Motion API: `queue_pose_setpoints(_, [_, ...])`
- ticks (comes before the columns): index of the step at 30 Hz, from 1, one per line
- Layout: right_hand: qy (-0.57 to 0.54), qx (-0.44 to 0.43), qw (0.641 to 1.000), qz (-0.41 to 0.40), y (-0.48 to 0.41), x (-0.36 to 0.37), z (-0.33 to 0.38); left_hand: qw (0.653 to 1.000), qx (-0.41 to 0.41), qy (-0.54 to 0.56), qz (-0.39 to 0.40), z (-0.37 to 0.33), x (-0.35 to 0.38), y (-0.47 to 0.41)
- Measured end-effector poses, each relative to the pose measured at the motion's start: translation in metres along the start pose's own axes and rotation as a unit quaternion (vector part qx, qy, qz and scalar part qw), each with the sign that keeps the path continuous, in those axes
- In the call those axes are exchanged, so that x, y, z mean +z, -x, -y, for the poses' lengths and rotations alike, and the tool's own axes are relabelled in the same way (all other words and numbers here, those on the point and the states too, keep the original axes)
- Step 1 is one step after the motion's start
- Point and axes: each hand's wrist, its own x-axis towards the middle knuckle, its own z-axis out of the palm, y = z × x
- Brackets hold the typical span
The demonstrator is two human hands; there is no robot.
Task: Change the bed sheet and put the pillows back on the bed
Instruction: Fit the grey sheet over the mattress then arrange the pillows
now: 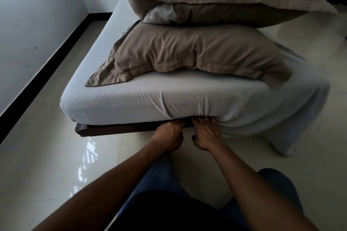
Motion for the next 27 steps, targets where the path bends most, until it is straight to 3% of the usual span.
queue_pose_setpoints(4, [-0.005,0.023,1.000,0.010,0.003,-0.007,0.014,0.994,-0.006,0.019,-0.109,0.011,-0.008,0.036])
queue_pose_setpoints(7, [-0.009,0.029,0.998,-0.053,0.001,-0.020,0.021,0.990,-0.033,0.022,-0.137,0.016,-0.016,0.039])
queue_pose_setpoints(9, [-0.071,0.065,0.989,-0.117,0.000,-0.022,0.028,0.988,-0.045,0.023,-0.144,0.021,-0.015,0.036])
queue_pose_setpoints(11, [-0.195,0.147,0.956,-0.163,-0.001,-0.019,0.028,0.988,-0.045,0.034,-0.145,0.027,-0.011,0.034])
queue_pose_setpoints(14, [-0.386,0.260,0.863,-0.196,-0.007,-0.013,0.011,0.988,-0.047,0.055,-0.138,0.036,-0.007,0.031])
queue_pose_setpoints(16, [-0.453,0.301,0.813,-0.207,-0.011,-0.014,-0.002,0.989,-0.051,0.052,-0.132,0.038,-0.006,0.029])
queue_pose_setpoints(20, [-0.496,0.376,0.745,-0.239,-0.024,-0.003,-0.020,0.990,-0.039,0.042,-0.126,0.037,-0.006,0.030])
queue_pose_setpoints(27, [-0.484,0.451,0.695,-0.282,-0.027,0.003,-0.045,0.992,-0.025,0.033,-0.116,0.036,-0.011,0.037])
